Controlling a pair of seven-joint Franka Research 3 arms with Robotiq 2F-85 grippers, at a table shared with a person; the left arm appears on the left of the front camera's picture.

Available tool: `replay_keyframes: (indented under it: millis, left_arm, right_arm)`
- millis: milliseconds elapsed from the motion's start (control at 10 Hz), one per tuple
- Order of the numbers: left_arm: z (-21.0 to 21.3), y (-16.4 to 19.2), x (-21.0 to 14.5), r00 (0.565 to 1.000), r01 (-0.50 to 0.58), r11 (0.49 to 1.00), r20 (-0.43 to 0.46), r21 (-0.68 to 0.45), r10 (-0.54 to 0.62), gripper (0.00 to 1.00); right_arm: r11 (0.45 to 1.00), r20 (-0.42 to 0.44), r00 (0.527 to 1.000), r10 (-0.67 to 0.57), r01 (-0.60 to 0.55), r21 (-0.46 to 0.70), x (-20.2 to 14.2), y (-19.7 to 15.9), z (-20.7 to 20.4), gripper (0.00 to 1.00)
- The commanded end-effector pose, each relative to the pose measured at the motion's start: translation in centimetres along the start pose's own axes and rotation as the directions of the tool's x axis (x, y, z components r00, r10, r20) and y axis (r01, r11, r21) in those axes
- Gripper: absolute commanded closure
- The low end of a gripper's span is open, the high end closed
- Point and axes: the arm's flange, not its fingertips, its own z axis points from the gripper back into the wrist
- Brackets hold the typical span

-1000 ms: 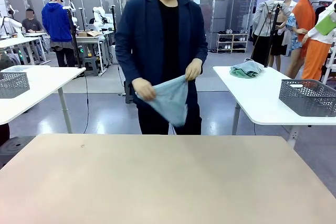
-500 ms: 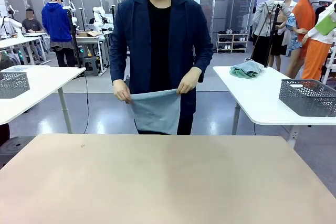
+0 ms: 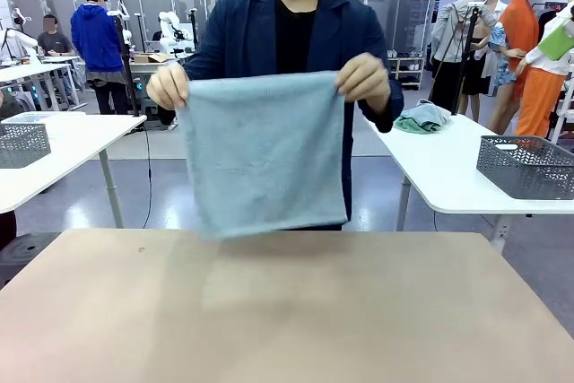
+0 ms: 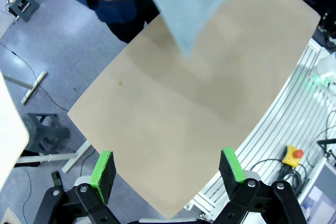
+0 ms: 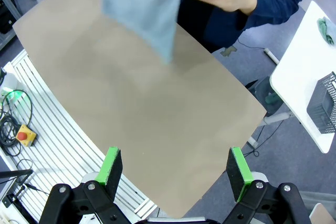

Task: Fold the towels and place them in the basket.
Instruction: When a person lays out a Towel with hook on the table, fold it in half twice.

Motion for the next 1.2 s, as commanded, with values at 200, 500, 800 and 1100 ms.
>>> replay_keyframes:
  millis: [200, 500, 800, 1100]
  left_arm:
    - [0.05, -0.06, 0.01, 1.0, 0.003, 1.0, 0.002, -0.002, -0.003, 0.0]
    - [0.05, -0.06, 0.01, 1.0, 0.003, 1.0, 0.002, -0.002, -0.003, 0.0]
    - [0.05, -0.06, 0.01, 1.0, 0.003, 1.0, 0.002, -0.002, -0.003, 0.0]
    - [0.05, -0.06, 0.01, 1.0, 0.003, 1.0, 0.002, -0.002, -0.003, 0.0]
  right_arm:
    - [1.0, 0.007, 1.0, 0.0, 0.0, 0.001, -0.01, -0.13, -0.17, 0.0]
    - [1.0, 0.007, 1.0, 0.0, 0.0, 0.001, -0.01, -0.13, -0.17, 0.0]
    - [1.0, 0.007, 1.0, 0.0, 0.0, 0.001, -0.01, -0.13, -0.17, 0.0]
    - [1.0, 0.007, 1.0, 0.0, 0.0, 0.001, -0.01, -0.13, -0.17, 0.0]
